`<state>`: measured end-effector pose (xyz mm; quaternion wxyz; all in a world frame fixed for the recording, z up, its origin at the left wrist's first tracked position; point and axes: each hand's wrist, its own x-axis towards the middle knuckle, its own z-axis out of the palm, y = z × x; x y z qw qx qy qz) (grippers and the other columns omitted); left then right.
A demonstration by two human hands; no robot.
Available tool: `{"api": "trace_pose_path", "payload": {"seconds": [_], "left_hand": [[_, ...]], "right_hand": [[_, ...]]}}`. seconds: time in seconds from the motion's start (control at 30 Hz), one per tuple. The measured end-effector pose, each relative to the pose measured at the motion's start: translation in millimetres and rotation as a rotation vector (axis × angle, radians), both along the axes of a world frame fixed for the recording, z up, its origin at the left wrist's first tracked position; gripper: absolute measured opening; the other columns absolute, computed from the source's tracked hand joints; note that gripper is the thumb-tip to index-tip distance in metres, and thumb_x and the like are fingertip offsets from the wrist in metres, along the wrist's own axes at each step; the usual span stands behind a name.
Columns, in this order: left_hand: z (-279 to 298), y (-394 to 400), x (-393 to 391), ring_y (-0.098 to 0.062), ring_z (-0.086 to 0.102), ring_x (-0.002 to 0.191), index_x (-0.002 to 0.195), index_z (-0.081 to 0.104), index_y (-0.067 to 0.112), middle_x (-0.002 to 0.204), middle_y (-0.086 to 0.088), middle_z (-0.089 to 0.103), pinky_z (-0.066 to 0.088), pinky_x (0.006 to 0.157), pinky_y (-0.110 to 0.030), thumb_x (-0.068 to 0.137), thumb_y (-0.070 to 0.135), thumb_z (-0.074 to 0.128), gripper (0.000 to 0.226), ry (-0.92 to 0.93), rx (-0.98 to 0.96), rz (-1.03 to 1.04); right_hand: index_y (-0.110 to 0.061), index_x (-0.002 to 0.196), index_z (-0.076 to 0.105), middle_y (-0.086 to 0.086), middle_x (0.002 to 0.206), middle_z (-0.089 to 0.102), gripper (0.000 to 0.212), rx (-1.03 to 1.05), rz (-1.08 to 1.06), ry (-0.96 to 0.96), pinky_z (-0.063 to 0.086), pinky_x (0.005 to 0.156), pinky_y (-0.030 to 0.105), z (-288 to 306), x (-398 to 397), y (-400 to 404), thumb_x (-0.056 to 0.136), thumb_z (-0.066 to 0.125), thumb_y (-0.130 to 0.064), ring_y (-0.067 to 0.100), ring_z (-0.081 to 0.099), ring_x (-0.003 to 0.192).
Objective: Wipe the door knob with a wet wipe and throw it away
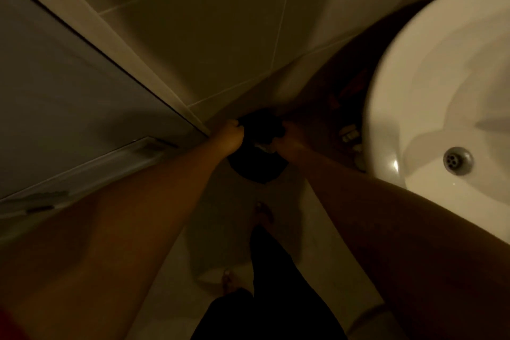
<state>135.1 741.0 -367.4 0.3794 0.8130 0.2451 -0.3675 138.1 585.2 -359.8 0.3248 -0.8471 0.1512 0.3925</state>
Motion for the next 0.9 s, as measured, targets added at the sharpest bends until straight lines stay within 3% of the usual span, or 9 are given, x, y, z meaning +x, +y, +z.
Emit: {"api": "trace_pose_path", "payload": {"seconds": [0.03,0.07,0.13,0.23,0.4,0.63,0.77,0.9], "left_hand": [[9.4,1.7,-2.3,-0.018,0.056,0.071,0.137,0.050,0.008,0.118,-0.016,0.058,0.041,0.060,-0.025,0.102,0.023,0.037,0.039,-0.021,0.003,-0.019],[20.7,3.8,-4.4,-0.019,0.055,0.070,0.129,0.054,0.009,0.112,-0.016,0.058,0.040,0.059,-0.025,0.102,0.025,0.037,0.036,-0.043,0.018,-0.045],[46.3,6.8,-8.4,-0.027,0.060,0.090,0.118,0.059,0.010,0.112,-0.015,0.058,0.043,0.073,-0.029,0.102,0.029,0.038,0.032,-0.096,0.051,-0.104],[93.8,9.8,-25.4,-0.035,0.054,0.121,0.130,0.056,0.005,0.135,-0.018,0.055,0.043,0.093,-0.036,0.103,0.030,0.036,0.042,-0.181,0.131,-0.196],[175.5,14.8,-70.3,-0.037,0.043,0.135,0.142,0.046,0.004,0.148,-0.021,0.043,0.036,0.110,-0.042,0.105,0.030,0.030,0.048,-0.272,0.226,-0.325],[293.7,11.6,-136.6,-0.034,0.036,0.141,0.145,0.039,-0.001,0.154,-0.020,0.035,0.029,0.114,-0.036,0.107,0.026,0.023,0.049,-0.423,0.330,-0.520],[365.2,-30.1,-144.9,-0.034,0.036,0.141,0.143,0.041,-0.004,0.153,-0.022,0.036,0.028,0.115,-0.035,0.106,0.025,0.024,0.050,-0.578,0.344,-0.634],[422.8,-94.1,-146.3,-0.036,0.043,0.136,0.137,0.050,-0.003,0.147,-0.024,0.045,0.033,0.112,-0.037,0.106,0.025,0.027,0.048,-0.743,0.324,-0.730]], "right_hand": [[-0.012,0.144,0.041,0.014,0.144,0.047,0.051,-0.009,0.051,-0.025,0.041,0.107,0.047,10.4,-2.4,1.0,0.096,0.052,-0.027,0.034,0.048,0.130],[-0.009,0.143,0.041,0.014,0.141,0.049,0.048,-0.025,0.107,-0.053,0.042,0.106,0.044,22.7,-5.5,1.7,0.098,0.048,-0.024,0.034,0.050,0.128],[-0.007,0.140,0.043,0.014,0.132,0.055,0.043,-0.054,0.156,-0.102,0.046,0.097,0.040,47.2,-11.8,1.3,0.100,0.044,-0.022,0.033,0.056,0.121],[-0.014,0.139,0.044,0.013,0.129,0.057,0.045,-0.073,0.101,-0.172,0.050,0.088,0.039,89.3,-34.2,-0.4,0.096,0.049,-0.026,0.032,0.060,0.113],[-0.008,0.141,0.044,0.018,0.142,0.051,0.047,-0.103,0.181,-0.317,0.041,0.102,0.039,169.4,-81.4,-5.4,0.098,0.047,-0.027,0.037,0.048,0.129],[-0.007,0.143,0.040,0.016,0.150,0.042,0.050,-0.162,0.213,-0.528,0.035,0.109,0.040,292.1,-159.6,-31.7,0.099,0.043,-0.031,0.036,0.043,0.135],[-0.009,0.148,0.032,0.012,0.157,0.034,0.051,-0.254,0.159,-0.632,0.027,0.115,0.039,359.3,-193.5,-79.2,0.102,0.038,-0.029,0.031,0.033,0.143],[-0.007,0.147,0.033,0.013,0.156,0.035,0.050,-0.367,0.028,-0.713,0.028,0.113,0.039,415.1,-221.8,-142.6,0.102,0.037,-0.027,0.031,0.034,0.141]]}}
